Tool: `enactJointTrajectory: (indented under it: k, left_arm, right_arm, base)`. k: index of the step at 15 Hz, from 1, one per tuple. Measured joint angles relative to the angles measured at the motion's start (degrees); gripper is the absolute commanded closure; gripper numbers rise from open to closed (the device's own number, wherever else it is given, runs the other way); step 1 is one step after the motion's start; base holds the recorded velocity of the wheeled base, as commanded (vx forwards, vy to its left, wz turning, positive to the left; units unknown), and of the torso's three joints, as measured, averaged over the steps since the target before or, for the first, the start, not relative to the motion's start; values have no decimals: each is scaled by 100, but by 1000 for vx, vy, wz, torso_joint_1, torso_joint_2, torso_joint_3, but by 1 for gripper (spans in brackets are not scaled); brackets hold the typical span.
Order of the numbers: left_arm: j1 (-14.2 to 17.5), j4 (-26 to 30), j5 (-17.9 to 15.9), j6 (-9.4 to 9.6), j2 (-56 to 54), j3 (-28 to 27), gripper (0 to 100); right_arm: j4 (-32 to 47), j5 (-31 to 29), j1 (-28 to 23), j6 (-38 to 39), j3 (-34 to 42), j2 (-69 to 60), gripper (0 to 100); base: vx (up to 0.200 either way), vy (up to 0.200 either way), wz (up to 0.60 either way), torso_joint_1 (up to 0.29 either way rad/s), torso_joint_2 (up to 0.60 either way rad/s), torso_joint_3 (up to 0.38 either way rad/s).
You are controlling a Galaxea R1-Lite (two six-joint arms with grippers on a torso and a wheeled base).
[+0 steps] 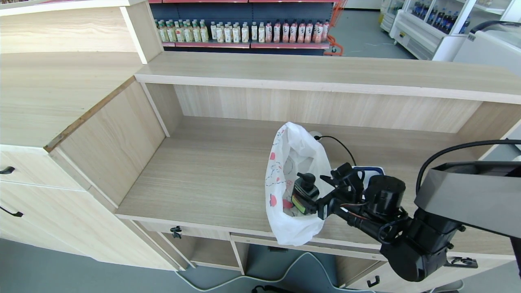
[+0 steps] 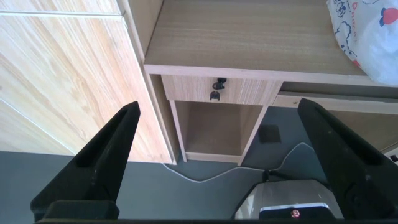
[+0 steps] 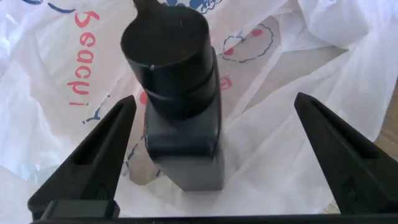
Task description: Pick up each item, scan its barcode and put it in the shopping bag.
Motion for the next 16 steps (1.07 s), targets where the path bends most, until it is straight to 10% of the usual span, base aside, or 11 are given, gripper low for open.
enactJointTrajectory:
  k: [7, 11, 16]
  left_arm:
    - [0, 0, 0, 0, 0, 0, 0]
    - [-2, 0, 0, 0, 0, 0, 0]
    - [2, 0, 0, 1, 0, 0, 0]
  right_arm:
    - [2035, -195, -429, -545, 1001, -3038, 0]
    - [4542, -545, -1813, -1591, 1259, -5182, 0]
    - [4954, -1182, -3070, -1287, 1379, -6075, 0]
  base:
    - [0, 0, 0, 0, 0, 0]
    - [0, 0, -300, 0, 1, -1]
    - [0, 0, -120, 0, 0, 2]
